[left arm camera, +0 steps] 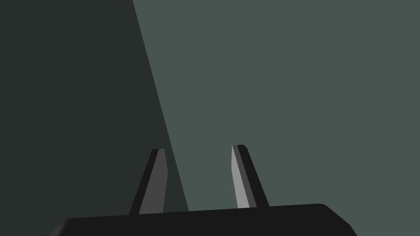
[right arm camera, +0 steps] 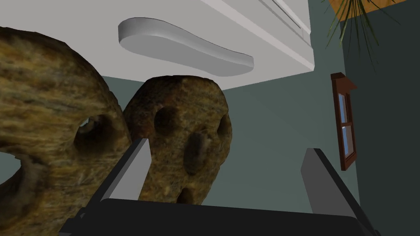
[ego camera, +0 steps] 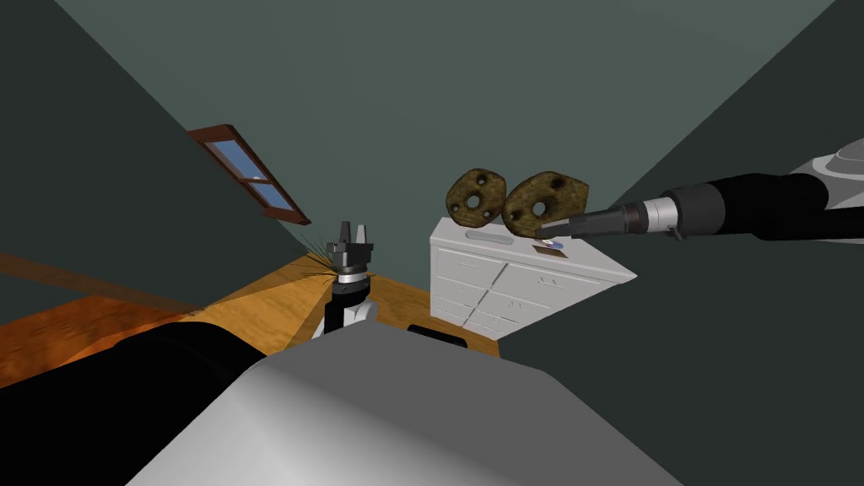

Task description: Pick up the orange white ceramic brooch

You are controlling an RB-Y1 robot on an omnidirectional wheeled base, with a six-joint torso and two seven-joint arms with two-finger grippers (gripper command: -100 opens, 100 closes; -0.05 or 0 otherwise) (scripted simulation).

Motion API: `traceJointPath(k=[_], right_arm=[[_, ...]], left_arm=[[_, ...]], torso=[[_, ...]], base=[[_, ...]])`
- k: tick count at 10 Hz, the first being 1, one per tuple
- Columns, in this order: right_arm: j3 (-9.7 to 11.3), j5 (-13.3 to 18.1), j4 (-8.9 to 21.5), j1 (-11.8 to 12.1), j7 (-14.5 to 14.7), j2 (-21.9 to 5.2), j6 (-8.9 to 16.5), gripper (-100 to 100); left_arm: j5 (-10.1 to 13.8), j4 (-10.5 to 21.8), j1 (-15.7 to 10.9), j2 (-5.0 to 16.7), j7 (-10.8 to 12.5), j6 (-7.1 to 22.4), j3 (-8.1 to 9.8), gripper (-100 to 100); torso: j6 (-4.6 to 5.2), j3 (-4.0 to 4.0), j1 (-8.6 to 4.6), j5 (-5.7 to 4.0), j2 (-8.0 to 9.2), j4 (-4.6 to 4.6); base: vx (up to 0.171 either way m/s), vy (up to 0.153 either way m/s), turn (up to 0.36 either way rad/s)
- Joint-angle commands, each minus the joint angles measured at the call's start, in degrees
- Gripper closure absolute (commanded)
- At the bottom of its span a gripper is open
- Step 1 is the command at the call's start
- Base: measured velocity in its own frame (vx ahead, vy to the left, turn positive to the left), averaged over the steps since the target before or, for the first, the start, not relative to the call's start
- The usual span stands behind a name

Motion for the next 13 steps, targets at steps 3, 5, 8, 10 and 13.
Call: traceJointPath(k=[3,5,8,10,13], right_arm=[[-1.4,1.3,1.9,1.0,-1.1,-6.2,-1.8,-100],[-2.7,2.5,3.7,2.1,-1.9,-10.0,-3.4,-100],[-3.9,3.7,5.4,3.2,-2.5,-14.8,-5.1,-100],[-5.0,5.0,7.0,4.4,-3.1,-17.9,-6.7,-100],[-6.1,6.3,8.5,5.5,-3.6,-23.1,-8.2,-100]], left_arm=[[0.0,0.0,0.0,0.0,0.0,0.0,0.00,0],[0.0,0.0,0.0,0.0,0.0,0.0,0.00,0],[0.0,0.0,0.0,0.0,0.0,0.0,0.00,0],[0.0,0.0,0.0,0.0,0.0,0.0,0.00,0],[0.0,0.0,0.0,0.0,0.0,0.0,0.00,0]], torso=[[0.00,-0.01,-0.08,-0.02,-0.02,-0.01],[-0.01,0.02,-0.09,-0.01,0.04,0.01],[0.00,0.01,-0.08,-0.02,0.01,0.00],[0.02,0.00,-0.07,-0.04,0.00,0.00],[0.01,-0.01,-0.29,-0.08,-0.02,0.00]], base=[[0.017,-0.040,0.026],[0.005,-0.056,0.042],[0.016,-0.049,0.022],[0.017,-0.048,0.017],[0.018,-0.089,0.034]])
